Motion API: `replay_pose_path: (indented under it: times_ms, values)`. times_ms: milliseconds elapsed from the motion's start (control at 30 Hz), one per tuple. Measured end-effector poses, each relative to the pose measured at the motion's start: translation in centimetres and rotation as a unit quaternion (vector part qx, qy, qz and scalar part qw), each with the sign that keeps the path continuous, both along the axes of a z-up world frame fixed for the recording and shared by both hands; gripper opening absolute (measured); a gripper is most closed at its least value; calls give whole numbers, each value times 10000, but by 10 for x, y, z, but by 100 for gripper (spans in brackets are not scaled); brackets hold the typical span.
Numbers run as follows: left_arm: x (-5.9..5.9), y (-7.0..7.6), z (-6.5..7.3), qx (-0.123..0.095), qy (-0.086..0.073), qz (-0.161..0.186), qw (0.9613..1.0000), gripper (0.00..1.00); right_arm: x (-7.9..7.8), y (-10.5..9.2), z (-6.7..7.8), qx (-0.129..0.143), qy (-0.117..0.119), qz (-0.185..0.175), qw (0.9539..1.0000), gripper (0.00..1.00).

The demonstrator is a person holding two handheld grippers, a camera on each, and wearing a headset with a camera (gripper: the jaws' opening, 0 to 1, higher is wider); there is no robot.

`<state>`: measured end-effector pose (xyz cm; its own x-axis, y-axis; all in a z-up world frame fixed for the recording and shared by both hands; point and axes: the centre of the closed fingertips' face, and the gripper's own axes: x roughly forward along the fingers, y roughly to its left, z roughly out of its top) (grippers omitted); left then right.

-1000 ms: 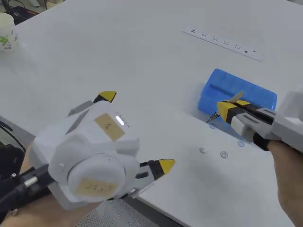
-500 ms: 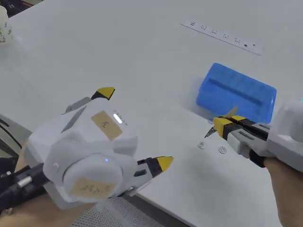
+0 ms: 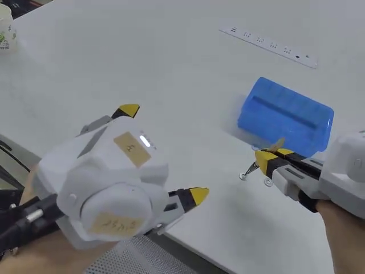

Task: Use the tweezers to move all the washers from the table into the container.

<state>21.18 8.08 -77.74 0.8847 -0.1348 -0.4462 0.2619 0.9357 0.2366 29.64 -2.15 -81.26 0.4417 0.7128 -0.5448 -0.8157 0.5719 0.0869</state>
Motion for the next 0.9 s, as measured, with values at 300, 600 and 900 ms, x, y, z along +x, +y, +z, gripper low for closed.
replay_pose_path:
  times_ms: [300,600,900]
  values:
    - [0,0,-1,25,34,-7,10000,94,-1,0,-2,26,36,-22,10000,2]
    - [0,0,-1,26,52,-11,10000,94,-1,2,-2,-37,-65,29,10000,2]
    - [0,0,-1,30,65,-43,10000,94,0,3,-2,-95,-35,53,9999,1]
